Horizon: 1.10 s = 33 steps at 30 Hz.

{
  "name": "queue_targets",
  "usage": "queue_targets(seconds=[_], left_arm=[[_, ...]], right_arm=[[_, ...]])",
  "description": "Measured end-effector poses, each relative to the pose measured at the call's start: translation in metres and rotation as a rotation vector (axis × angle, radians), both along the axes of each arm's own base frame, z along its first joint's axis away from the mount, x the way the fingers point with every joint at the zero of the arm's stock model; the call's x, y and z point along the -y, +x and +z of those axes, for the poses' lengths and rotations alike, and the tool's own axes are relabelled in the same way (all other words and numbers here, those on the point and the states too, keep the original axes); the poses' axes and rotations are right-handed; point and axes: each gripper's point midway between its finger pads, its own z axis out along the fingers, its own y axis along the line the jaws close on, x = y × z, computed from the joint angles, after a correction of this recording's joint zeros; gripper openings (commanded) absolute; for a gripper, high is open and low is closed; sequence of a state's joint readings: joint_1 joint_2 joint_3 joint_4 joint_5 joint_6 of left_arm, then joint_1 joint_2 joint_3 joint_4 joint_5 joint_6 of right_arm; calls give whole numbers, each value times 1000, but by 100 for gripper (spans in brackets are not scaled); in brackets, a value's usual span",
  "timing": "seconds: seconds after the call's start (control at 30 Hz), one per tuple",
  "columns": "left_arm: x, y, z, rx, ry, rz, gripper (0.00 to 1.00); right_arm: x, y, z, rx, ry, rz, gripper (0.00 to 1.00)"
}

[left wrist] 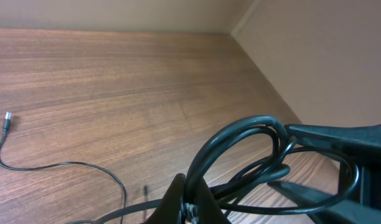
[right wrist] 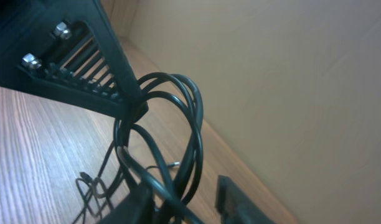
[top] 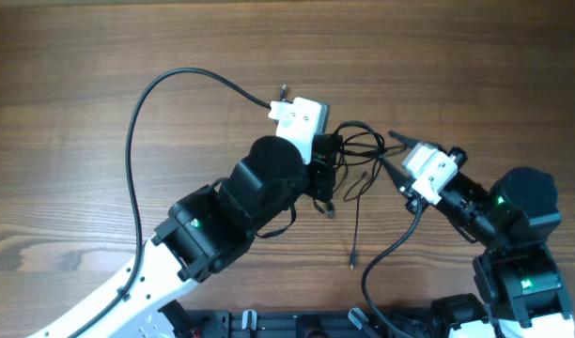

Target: Untangle cables

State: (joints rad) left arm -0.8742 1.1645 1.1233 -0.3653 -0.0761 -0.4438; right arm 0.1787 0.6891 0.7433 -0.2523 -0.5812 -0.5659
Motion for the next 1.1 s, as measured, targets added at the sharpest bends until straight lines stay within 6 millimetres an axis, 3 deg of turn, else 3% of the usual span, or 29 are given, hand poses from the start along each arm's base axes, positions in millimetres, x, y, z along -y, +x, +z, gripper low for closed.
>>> queue_targets(seconds=[0.07, 0.3, 0.37, 0.5, 0.6, 0.77, 0.8, 0.87, 0.9, 1.1], left_arm=[[2, -2, 0, -8, -7, -12, 4], [3, -3, 0, -12, -10, -17, 4], [2, -3, -1, -13, -9, -15, 4], [4, -5, 0, -15, -14, -24, 4], [9, -10, 0, -23, -18, -51, 4], [10, -12, -3, -31, -13, -63, 4], [9, -11, -3, -30, -10, -55, 4], [4, -6, -3, -19, 1, -18, 4], [-1, 0, -2, -8, 6, 14, 4], [-11, 9, -1, 14, 21, 81, 6]], right_arm=[[1, 1, 0, 2, -1, -6, 5], [3, 3, 1, 10, -7, -27, 4], [12, 12, 8, -5, 49, -106, 4], [49, 35, 8, -206, 352, -423, 4], [78, 39, -18, -449, 654, -679, 4], [104, 32, -51, -648, 930, -927, 6], [109, 31, -58, -669, 955, -972, 19], [122, 29, -66, -666, 982, -1060, 66], [127, 28, -67, -661, 992, -1088, 82], [115, 28, -69, -654, 812, -995, 91]])
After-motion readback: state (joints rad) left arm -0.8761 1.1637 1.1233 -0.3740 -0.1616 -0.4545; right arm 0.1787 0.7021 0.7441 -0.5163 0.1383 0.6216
